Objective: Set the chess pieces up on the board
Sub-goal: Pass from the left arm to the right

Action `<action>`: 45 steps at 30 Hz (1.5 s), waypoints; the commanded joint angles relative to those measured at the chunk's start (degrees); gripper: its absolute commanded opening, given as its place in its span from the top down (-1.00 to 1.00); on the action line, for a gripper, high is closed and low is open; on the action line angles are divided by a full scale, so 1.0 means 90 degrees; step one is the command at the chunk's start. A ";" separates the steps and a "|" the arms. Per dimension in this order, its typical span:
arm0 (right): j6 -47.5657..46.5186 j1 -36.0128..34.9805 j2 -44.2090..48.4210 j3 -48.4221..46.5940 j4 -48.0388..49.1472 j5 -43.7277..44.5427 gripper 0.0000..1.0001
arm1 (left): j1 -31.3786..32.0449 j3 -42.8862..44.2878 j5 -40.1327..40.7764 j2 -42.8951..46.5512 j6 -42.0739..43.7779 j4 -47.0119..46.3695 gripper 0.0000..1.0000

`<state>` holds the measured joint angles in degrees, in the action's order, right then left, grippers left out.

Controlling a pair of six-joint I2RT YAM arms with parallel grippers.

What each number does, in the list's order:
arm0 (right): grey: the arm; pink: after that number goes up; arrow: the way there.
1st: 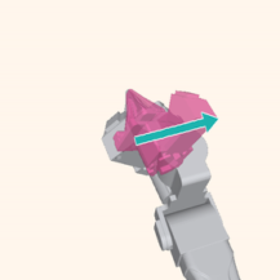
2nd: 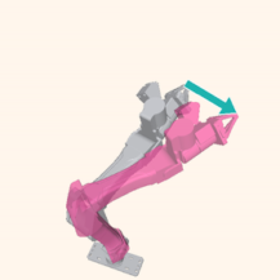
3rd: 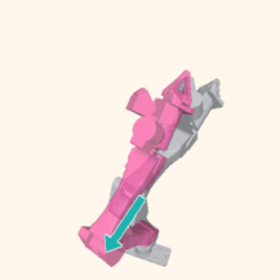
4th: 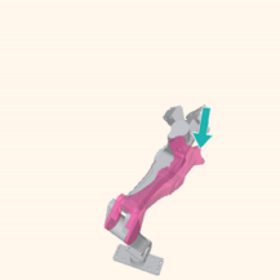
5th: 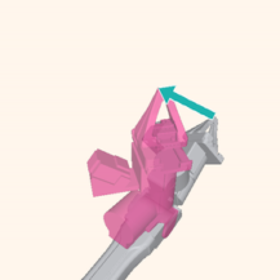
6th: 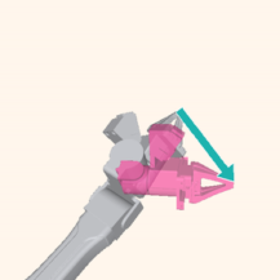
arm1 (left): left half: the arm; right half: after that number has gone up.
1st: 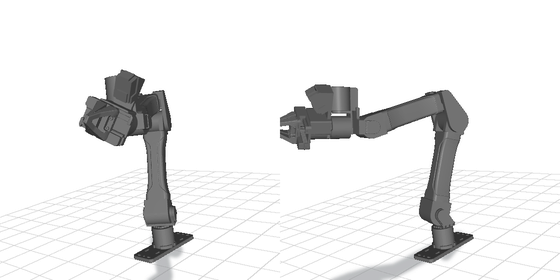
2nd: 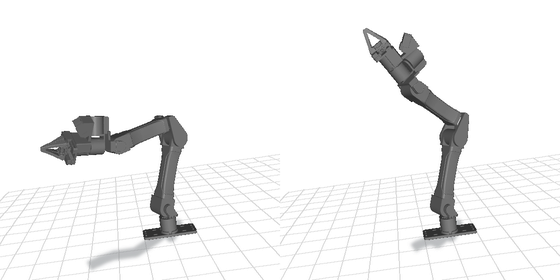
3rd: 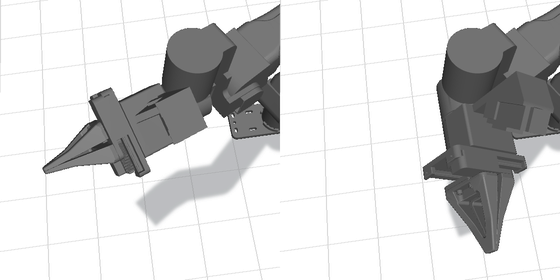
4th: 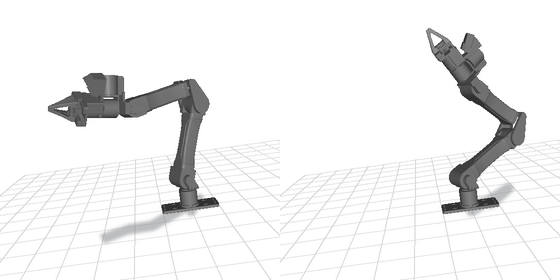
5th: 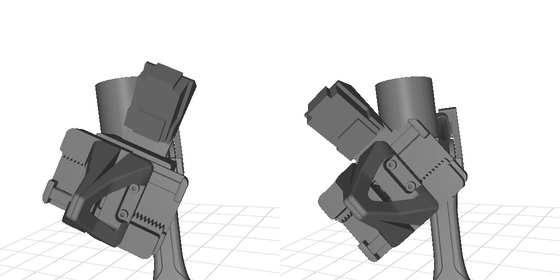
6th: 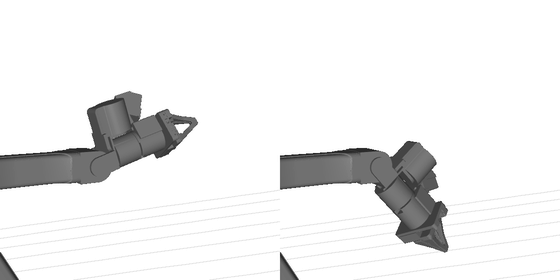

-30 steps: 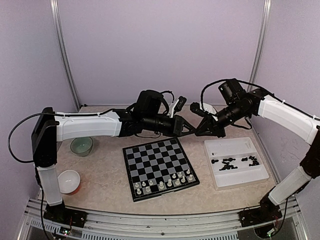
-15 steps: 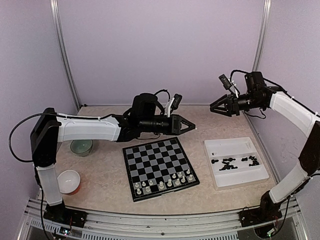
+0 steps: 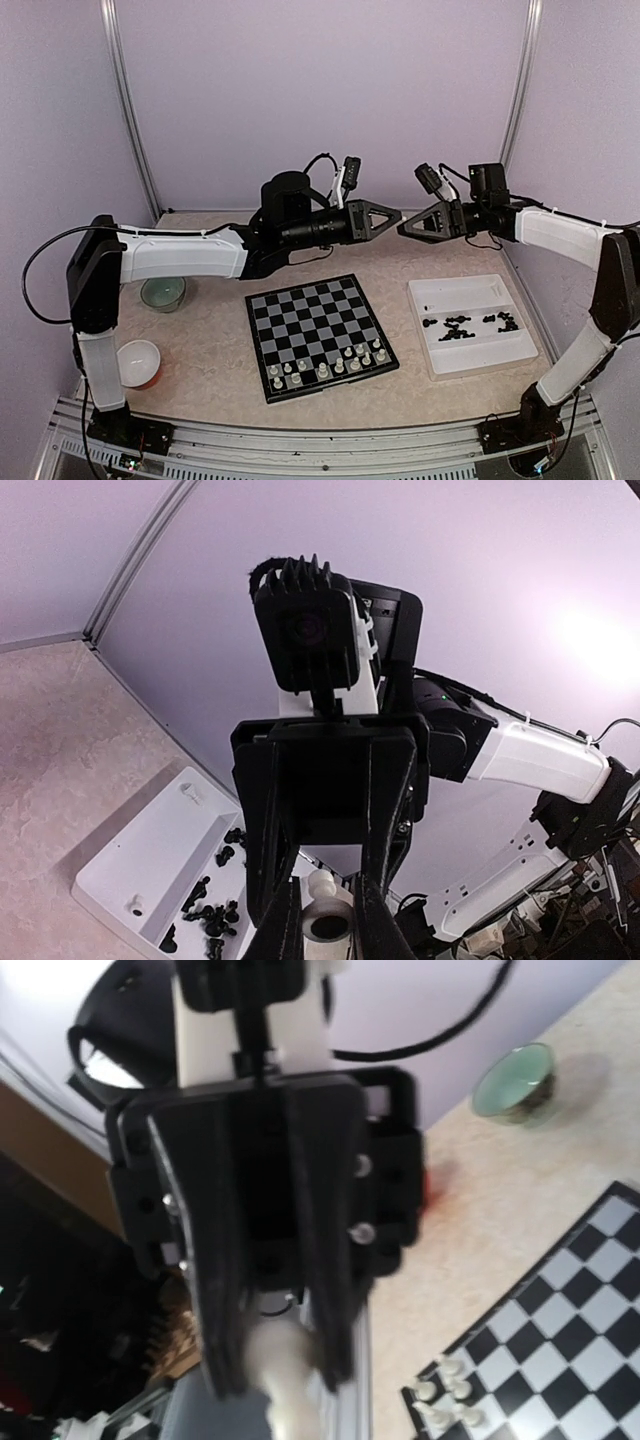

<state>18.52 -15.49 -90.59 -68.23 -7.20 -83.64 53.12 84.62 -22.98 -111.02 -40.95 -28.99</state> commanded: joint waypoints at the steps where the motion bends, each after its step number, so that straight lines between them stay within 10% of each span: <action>1: 0.0661 -0.0076 0.0093 0.0241 0.0770 -0.0317 0.30 | 0.0073 0.0285 0.0030 -0.0262 -0.0105 -0.0176 0.76; 45: 0.0978 0.0207 -0.0037 0.0201 0.1328 -0.0195 0.63 | 0.0103 0.0182 0.0056 -0.0289 -0.0192 -0.0056 0.77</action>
<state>27.00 -14.20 -90.59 -65.71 3.29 -85.19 53.80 85.71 -22.09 -113.25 -42.48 -29.36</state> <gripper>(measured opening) 0.192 0.147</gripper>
